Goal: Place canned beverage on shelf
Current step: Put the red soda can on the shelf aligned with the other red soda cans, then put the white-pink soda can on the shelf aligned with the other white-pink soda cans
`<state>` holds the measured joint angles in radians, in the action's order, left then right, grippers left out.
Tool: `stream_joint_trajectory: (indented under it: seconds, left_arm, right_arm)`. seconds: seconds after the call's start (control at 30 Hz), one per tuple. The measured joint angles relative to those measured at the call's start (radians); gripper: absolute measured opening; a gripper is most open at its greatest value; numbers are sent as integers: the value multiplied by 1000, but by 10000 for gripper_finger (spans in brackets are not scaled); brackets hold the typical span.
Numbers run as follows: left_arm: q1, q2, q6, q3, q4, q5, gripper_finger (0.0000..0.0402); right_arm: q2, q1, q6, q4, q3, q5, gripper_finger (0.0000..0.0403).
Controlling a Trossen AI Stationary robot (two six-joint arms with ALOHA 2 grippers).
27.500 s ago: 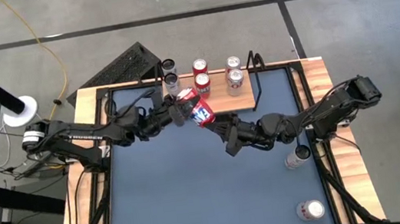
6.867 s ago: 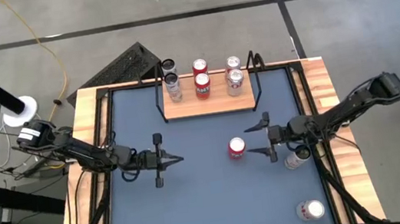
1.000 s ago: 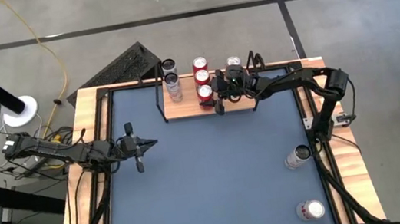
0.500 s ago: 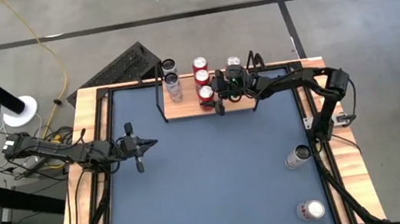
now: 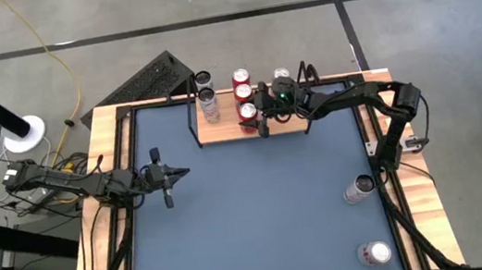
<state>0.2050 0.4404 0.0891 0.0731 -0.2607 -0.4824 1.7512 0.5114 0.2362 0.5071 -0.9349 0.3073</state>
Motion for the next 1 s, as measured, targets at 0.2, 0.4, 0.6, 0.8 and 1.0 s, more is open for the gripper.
stream_joint_trajectory:
  seconds: [0.2,0.4,0.6,0.8,1.0]
  left_arm:
    - [0,0,0,0,0,0,0]
    - [0,0,0,0,0,0,0]
    - [0,0,0,0,0,0,0]
    - [0,0,0,0,1,-2,0]
    - [0,0,3,0,4,-1,0]
  right_arm:
    - [0,0,-1,-1,-26,-1,329]
    - [0,0,-2,-31,-69,0,329]
    - [-23,-1,10,-159,-136,2,329]
    - [-139,-20,27,-298,-171,4,329]
    - [-332,-68,32,-512,-175,1,329]
